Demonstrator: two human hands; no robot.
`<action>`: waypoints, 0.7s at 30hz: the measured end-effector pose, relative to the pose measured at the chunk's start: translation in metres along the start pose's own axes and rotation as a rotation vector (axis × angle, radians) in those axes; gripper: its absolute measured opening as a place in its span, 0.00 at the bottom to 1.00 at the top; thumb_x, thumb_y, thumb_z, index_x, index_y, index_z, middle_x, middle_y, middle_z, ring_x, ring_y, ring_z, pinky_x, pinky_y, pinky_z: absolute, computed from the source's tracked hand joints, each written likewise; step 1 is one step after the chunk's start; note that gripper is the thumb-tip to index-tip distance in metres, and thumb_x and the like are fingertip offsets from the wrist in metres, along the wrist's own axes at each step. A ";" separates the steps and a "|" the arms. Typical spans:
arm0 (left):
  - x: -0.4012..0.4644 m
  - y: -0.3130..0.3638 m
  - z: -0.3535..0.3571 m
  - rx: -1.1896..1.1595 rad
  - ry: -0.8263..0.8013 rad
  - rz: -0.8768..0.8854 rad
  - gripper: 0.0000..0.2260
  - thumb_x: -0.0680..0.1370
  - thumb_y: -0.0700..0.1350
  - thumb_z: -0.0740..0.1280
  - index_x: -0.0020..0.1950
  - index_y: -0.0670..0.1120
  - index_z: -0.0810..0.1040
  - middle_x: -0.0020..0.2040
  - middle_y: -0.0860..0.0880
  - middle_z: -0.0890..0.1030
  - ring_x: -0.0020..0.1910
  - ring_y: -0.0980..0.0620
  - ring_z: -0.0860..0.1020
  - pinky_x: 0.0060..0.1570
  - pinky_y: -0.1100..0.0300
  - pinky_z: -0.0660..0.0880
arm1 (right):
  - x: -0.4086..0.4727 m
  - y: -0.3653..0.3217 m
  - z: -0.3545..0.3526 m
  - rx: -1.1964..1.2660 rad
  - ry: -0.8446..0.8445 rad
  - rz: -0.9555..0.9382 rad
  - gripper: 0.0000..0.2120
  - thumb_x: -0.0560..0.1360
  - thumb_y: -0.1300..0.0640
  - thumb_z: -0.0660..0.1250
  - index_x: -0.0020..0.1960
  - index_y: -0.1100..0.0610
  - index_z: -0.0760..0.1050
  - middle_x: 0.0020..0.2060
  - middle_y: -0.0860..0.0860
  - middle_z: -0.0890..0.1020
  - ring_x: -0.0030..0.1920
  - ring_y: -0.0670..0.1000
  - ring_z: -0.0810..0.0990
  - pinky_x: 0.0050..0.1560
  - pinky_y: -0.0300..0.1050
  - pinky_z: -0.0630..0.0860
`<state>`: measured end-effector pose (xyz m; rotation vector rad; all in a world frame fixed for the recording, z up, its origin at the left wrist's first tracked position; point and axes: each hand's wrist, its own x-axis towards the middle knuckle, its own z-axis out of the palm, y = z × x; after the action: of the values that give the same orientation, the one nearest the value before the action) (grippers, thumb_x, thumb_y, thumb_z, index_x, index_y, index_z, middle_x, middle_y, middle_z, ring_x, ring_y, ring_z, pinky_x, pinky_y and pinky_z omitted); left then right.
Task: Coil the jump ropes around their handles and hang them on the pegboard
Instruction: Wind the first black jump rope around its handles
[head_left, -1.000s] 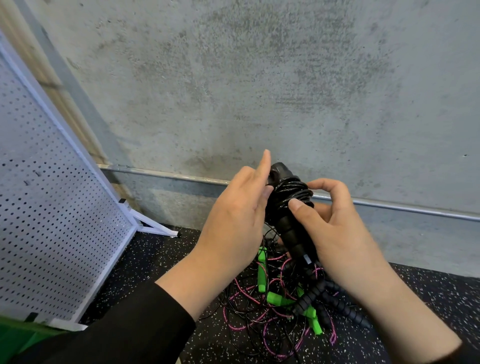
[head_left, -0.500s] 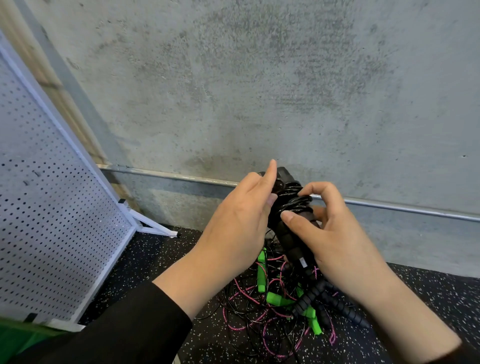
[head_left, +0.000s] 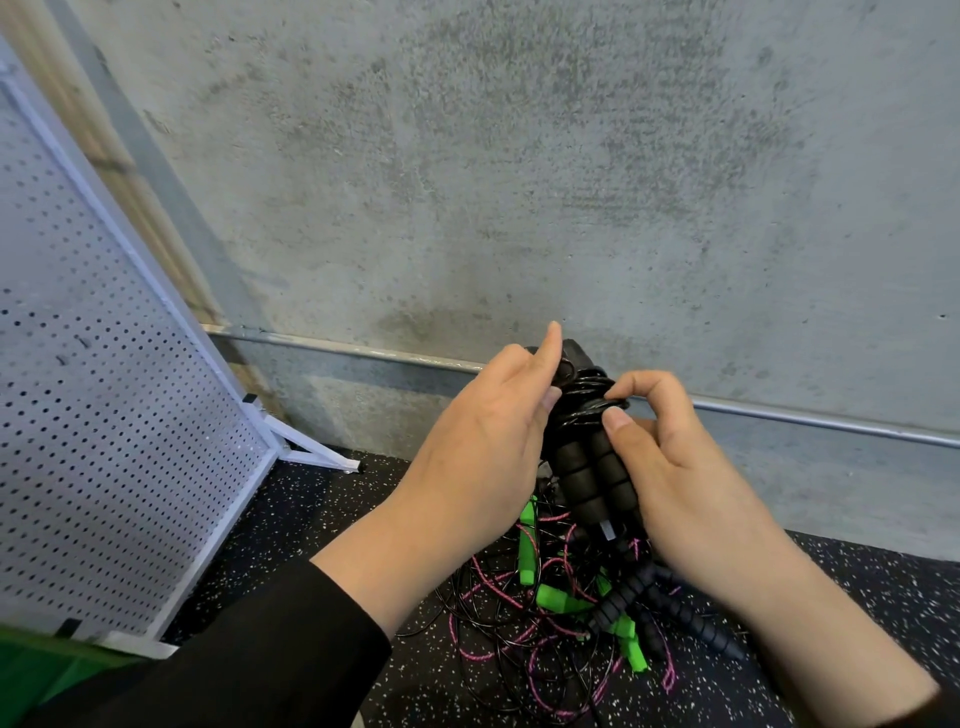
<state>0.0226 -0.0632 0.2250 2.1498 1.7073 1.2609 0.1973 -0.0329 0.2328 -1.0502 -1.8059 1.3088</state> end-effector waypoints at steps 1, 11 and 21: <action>0.000 0.000 0.000 0.002 -0.007 0.006 0.22 0.85 0.42 0.57 0.79 0.40 0.64 0.46 0.55 0.66 0.43 0.57 0.68 0.45 0.53 0.72 | 0.000 0.000 0.001 0.009 0.001 0.001 0.04 0.84 0.49 0.56 0.53 0.40 0.67 0.33 0.60 0.78 0.28 0.53 0.72 0.31 0.49 0.70; 0.002 0.000 -0.001 0.048 0.002 0.021 0.19 0.83 0.43 0.59 0.73 0.43 0.75 0.45 0.53 0.70 0.42 0.52 0.72 0.41 0.48 0.75 | 0.000 -0.001 -0.001 0.071 -0.062 0.027 0.06 0.84 0.53 0.58 0.52 0.42 0.69 0.35 0.58 0.78 0.30 0.54 0.71 0.32 0.51 0.69; 0.000 0.010 -0.001 -0.038 -0.050 -0.025 0.23 0.83 0.46 0.60 0.78 0.41 0.68 0.49 0.52 0.71 0.48 0.56 0.72 0.52 0.64 0.71 | 0.000 -0.003 0.003 0.092 0.039 0.058 0.08 0.80 0.53 0.67 0.54 0.43 0.69 0.37 0.49 0.83 0.30 0.48 0.78 0.29 0.45 0.76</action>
<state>0.0300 -0.0675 0.2309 2.1139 1.6715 1.2132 0.1939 -0.0342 0.2344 -1.0776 -1.6810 1.3828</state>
